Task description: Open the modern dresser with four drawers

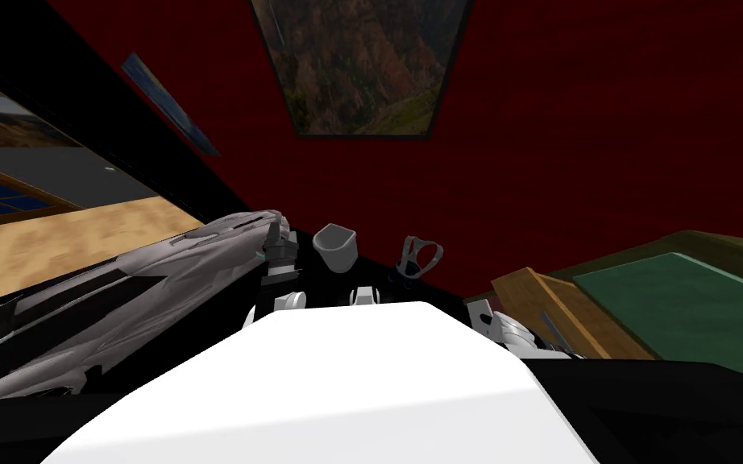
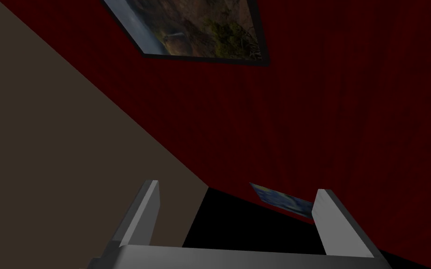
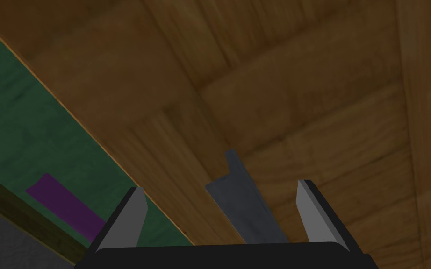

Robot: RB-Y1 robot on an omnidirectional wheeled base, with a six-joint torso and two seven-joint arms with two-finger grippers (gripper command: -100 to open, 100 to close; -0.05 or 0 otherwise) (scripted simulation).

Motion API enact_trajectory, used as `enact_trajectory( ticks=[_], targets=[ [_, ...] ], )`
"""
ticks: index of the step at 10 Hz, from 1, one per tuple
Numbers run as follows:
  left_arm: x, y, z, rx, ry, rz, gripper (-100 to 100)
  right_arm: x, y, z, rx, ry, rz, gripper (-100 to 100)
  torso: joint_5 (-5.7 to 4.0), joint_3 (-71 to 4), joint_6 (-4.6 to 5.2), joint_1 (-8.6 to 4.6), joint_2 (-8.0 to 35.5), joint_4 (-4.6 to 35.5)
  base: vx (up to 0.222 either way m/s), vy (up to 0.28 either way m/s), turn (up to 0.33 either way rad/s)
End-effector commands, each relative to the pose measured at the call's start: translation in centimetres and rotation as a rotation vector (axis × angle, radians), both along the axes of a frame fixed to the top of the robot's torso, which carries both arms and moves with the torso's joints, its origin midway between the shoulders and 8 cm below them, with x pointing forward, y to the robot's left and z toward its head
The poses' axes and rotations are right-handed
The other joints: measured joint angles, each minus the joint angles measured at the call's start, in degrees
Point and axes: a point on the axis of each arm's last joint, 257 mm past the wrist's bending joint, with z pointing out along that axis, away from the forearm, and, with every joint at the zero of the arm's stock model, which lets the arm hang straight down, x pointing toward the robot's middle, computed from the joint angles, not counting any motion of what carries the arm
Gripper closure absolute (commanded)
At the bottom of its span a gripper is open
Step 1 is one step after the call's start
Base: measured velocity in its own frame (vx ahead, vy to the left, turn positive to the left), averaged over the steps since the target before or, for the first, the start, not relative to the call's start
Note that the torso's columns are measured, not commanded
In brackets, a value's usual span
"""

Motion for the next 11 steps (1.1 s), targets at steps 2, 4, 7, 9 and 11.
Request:
enact_trajectory(
  ticks=[2,4,7,9,11],
  targets=[
    [0.0,0.0,0.0,0.000,0.000,0.000,0,-0.4,-1.5,1.9,-0.004,0.005,-0.056,-100,0.06,0.05,-0.02,0.17,0.15,0.01,-0.121,0.035,0.223],
    [0.0,0.0,0.0,0.000,0.000,0.000,0,-0.6,-2.2,3.1,-0.004,0.004,-0.091,-100,0.11,0.16,-0.03,0.37,0.27,0.07,-0.151,0.048,0.175],
    [0.0,0.0,0.0,0.000,0.000,0.000,0,-0.8,-2.6,3.6,-0.003,0.002,-0.109,-100,0.41,-0.17,0.27,0.58,-0.03,-0.08,-0.068,0.032,0.077],
    [0.0,0.0,0.0,0.000,0.000,0.000,0,-0.9,-2.9,4.2,-0.002,0.000,-0.126,-100,0.50,-0.10,0.14,0.76,0.11,-0.03,-0.039,0.013,0.065],
    [0.0,0.0,0.0,0.000,0.000,0.000,0,-0.4,-3.4,4.8,-0.003,-0.013,-0.133,-100,0.65,-0.02,0.02,0.95,0.27,0.05,-0.073,0.033,0.089]
  ],
)
